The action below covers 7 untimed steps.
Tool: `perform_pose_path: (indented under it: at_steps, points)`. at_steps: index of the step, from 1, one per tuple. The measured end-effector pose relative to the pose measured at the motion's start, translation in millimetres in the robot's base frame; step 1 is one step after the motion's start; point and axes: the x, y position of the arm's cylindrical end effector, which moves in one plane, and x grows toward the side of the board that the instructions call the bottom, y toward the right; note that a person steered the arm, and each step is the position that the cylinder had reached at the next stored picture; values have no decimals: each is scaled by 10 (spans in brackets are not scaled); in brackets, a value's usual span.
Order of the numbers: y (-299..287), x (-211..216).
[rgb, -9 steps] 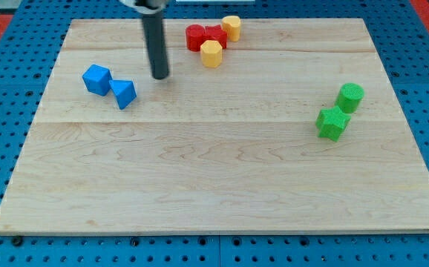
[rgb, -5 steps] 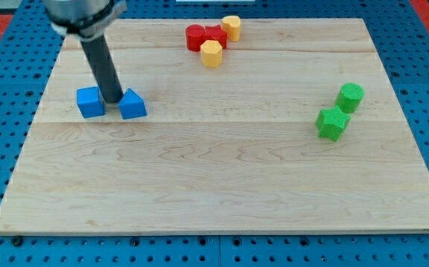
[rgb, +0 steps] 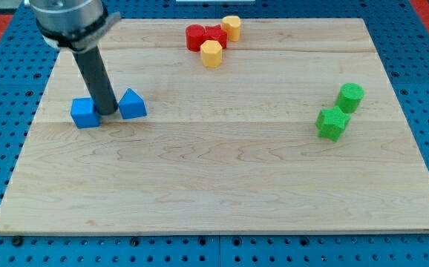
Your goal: Push the blue cube towards the bottom left
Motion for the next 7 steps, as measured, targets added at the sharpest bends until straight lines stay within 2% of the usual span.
perform_pose_path:
  at_steps: [4,6,7]
  points:
    - [-904,94]
    - [-343,880]
    - [-103,1015]
